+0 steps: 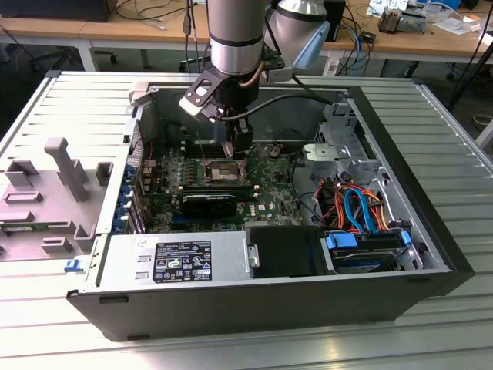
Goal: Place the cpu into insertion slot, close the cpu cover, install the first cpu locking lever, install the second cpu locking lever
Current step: 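Place the cpu into insertion slot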
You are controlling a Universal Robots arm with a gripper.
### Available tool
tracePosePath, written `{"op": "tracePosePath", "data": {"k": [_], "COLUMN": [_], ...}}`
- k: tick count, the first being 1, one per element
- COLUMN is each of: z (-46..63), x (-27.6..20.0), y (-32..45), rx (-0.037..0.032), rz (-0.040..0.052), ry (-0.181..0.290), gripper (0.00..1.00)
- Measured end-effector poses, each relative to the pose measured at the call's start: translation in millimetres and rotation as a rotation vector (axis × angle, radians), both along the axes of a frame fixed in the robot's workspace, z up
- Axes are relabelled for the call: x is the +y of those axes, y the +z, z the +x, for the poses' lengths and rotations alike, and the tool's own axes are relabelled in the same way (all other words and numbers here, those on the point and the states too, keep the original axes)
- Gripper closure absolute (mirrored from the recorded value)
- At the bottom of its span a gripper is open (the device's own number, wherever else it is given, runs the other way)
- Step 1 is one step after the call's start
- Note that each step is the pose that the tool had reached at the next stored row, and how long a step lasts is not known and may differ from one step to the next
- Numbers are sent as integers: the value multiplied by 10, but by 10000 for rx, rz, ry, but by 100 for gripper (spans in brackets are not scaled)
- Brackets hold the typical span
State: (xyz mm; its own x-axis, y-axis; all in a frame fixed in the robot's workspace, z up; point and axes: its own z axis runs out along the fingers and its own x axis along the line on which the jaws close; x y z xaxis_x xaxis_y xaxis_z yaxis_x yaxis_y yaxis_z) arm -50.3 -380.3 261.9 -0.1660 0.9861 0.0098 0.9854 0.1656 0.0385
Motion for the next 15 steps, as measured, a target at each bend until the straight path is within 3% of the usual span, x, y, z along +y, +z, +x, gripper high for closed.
{"op": "tracePosePath", "data": {"k": [15], "z": [0], "x": [0], "y": [-1], "rx": [1], "rz": [0], "ry": [-66], "gripper": [46]}}
